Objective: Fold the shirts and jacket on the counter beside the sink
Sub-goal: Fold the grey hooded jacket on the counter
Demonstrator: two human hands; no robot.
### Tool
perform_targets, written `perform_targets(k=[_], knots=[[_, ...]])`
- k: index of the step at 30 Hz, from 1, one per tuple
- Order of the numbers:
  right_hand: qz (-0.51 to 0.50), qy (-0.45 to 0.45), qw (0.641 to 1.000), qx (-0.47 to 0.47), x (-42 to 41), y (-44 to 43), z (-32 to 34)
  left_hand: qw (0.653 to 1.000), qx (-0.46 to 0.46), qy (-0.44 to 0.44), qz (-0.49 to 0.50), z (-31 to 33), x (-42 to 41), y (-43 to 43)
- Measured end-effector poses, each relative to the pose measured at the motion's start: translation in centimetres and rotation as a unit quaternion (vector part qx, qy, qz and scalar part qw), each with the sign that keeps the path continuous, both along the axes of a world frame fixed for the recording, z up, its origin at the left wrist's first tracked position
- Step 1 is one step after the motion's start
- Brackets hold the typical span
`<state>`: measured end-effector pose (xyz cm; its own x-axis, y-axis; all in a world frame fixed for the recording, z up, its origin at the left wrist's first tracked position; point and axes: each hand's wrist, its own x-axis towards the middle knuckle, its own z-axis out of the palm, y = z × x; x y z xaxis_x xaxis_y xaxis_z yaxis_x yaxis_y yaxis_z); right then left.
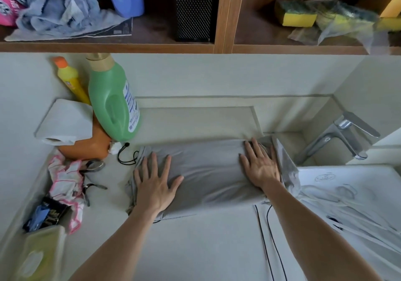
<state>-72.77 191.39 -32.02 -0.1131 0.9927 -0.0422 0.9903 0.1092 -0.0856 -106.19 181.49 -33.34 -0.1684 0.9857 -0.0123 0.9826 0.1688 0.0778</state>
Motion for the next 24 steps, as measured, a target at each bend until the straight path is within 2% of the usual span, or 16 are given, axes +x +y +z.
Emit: perform_targets(k=[4,9,12,15,18,20,22,24], knots=[[0.029,0.010,1.000,0.001,1.7,0.3,-0.1,1.000,-0.008,-0.003,0.010,0.0,-0.1,-0.1],[0.042,-0.028,0.998,-0.046,1.8,0.3,0.7,0.996,-0.085,-0.015,0.009,0.5,-0.5,0.5],[0.061,-0.021,0.997,0.029,-1.0,-1.7,1.4,0.989,-0.138,-0.043,0.009,2.0,0.1,0.7],[0.104,0.013,0.992,0.065,-2.2,-4.8,1.2,0.997,-0.067,-0.029,-0.004,2.7,1.4,-1.7],[0.042,0.002,0.998,0.045,0.6,-7.6,0.7,0.998,-0.031,0.017,-0.042,2.1,1.5,-5.3],[0.030,-0.016,0.998,0.044,2.9,-8.2,1.0,0.996,-0.077,0.018,-0.041,2.1,0.9,-5.2],[0.018,0.009,0.998,0.065,4.2,-8.9,2.3,0.990,-0.138,-0.011,-0.025,2.6,0.9,-4.1],[0.030,0.042,0.991,0.123,4.9,-10.6,3.5,0.989,-0.140,-0.047,-0.013,3.3,1.7,-3.7]])
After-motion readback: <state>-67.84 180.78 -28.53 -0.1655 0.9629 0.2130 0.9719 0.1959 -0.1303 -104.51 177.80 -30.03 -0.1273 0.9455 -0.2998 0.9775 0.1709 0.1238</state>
